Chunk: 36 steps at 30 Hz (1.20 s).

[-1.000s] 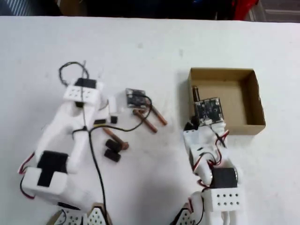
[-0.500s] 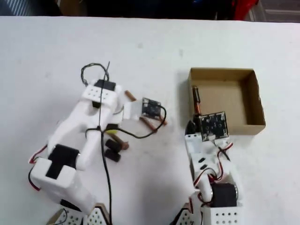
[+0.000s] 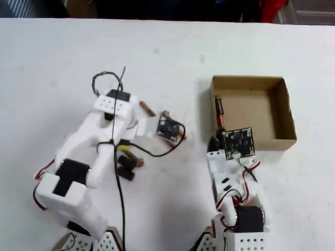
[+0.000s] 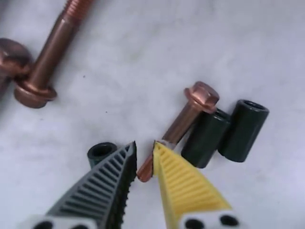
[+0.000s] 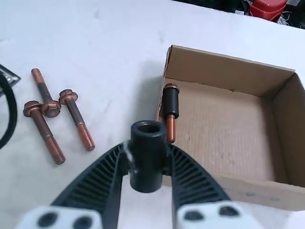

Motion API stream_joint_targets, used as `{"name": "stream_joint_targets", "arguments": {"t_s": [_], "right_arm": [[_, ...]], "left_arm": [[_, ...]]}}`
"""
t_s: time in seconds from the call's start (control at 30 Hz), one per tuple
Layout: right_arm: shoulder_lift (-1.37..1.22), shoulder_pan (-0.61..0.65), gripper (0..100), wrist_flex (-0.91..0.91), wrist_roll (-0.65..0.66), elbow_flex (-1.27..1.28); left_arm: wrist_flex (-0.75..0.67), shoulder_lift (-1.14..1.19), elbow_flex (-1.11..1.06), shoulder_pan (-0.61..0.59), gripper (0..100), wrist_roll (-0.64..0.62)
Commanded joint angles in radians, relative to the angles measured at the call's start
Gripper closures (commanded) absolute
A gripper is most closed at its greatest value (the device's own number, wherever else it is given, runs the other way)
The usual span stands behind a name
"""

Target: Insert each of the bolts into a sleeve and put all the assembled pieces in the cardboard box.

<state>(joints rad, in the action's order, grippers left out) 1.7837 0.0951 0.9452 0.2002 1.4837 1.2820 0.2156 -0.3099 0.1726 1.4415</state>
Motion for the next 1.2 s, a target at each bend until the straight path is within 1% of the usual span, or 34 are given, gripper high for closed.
{"name": "stream_joint_targets", "arguments": {"t_s": [0.0,0.33,0.53,0.6,1.0,1.13,1.17], "right_arm": [[0.013,-0.005,98.1,-0.002,-0.002,0.003],[0.013,-0.004,98.1,-0.004,0.0,0.034],[0.013,-0.004,98.1,-0.002,0.043,0.038],[0.013,-0.004,98.1,-0.002,0.046,0.038],[0.013,-0.004,98.1,-0.002,0.048,0.049],[0.013,-0.004,98.1,-0.002,0.048,0.049],[0.013,-0.004,98.1,-0.002,0.048,0.049]], "left_arm": [[0.023,-0.004,0.02,0.013,91,0.014],[0.023,-0.005,-0.025,0.016,90,0.017],[0.106,-0.005,-0.021,0.093,90,0.017],[0.109,-0.005,-0.018,0.11,90,0.014],[0.109,-0.004,-0.026,0.111,90,0.018],[0.106,-0.004,-0.026,0.111,84,0.02],[0.098,-0.004,-0.025,0.111,84,0.02]]}}
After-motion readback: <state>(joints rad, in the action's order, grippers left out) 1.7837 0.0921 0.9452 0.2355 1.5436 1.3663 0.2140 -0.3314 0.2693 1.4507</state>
